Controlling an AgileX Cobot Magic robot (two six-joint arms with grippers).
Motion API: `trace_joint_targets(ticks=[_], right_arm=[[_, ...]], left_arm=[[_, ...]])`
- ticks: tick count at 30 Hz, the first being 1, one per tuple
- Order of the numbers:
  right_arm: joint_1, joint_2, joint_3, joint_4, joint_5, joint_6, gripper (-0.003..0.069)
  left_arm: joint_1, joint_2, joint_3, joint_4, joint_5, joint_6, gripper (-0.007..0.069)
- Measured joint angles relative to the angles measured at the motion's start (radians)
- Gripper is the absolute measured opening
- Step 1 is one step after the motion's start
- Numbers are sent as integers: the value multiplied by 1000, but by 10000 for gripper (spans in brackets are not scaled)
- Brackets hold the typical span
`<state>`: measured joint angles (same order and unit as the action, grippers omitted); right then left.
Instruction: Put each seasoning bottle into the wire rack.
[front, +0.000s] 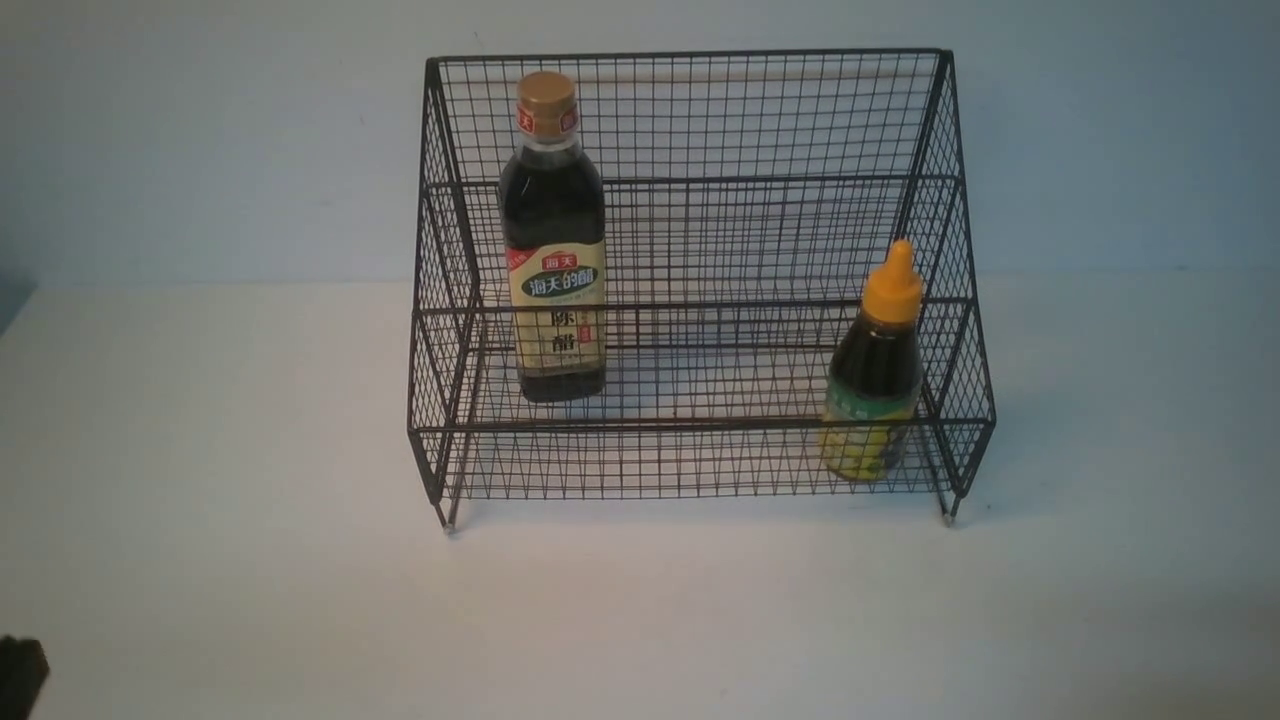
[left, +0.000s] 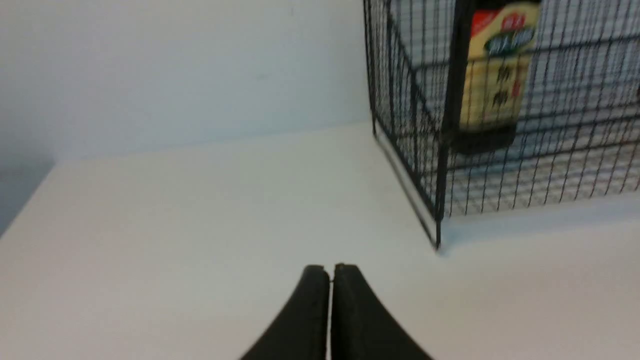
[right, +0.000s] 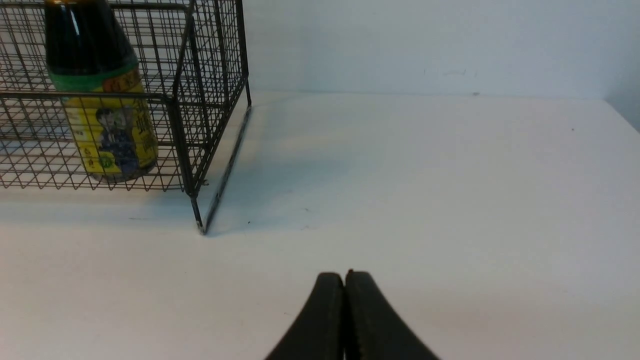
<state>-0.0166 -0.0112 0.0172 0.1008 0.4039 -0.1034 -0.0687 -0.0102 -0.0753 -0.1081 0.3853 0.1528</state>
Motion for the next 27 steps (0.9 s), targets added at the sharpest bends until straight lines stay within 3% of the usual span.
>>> trace_joint_targets(ticks=[5, 27], right_arm=[[0, 0, 0, 0, 0, 0, -15], [0, 0, 0, 0, 0, 0, -15]], left_arm=[[11, 0, 99, 0, 1, -3, -5], [11, 0, 101, 3, -1, -3, -5]])
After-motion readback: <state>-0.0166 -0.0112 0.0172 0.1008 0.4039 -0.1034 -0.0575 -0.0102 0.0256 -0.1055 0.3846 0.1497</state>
